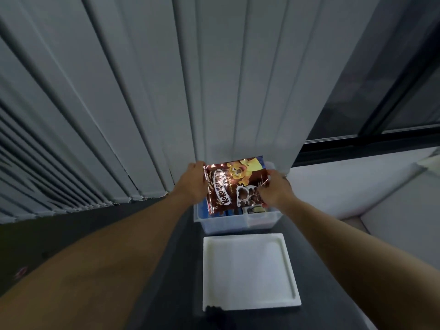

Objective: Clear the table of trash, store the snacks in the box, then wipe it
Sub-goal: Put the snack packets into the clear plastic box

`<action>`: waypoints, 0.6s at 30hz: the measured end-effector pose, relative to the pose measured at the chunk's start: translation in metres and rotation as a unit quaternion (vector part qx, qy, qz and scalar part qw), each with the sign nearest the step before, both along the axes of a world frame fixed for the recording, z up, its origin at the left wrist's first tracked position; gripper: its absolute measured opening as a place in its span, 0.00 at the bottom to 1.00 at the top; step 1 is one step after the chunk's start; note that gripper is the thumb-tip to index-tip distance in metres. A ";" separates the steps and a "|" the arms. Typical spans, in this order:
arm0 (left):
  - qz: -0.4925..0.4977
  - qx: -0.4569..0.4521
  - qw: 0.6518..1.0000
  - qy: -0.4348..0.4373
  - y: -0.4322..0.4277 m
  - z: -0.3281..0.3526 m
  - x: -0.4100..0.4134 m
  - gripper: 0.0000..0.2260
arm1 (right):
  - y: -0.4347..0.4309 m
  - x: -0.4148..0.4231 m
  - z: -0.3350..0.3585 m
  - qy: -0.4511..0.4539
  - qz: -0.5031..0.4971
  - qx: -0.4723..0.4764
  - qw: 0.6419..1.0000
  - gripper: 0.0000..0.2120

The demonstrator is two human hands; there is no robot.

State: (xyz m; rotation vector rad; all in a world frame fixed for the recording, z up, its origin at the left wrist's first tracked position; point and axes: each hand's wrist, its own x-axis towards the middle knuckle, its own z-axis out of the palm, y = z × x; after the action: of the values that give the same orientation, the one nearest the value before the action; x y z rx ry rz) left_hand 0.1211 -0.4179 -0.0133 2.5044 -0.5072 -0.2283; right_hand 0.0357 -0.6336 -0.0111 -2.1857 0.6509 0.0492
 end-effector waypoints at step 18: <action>-0.040 0.165 0.985 -0.022 0.000 -0.077 0.031 0.34 | 0.007 0.058 -0.110 0.161 0.245 -0.191 0.937 0.48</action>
State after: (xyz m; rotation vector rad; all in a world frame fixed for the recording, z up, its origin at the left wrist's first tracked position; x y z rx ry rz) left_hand 0.1522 -0.4177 -0.0905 2.8194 -0.6319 -0.3107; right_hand 0.0934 -0.6266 -0.1208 -2.7040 0.2845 0.5974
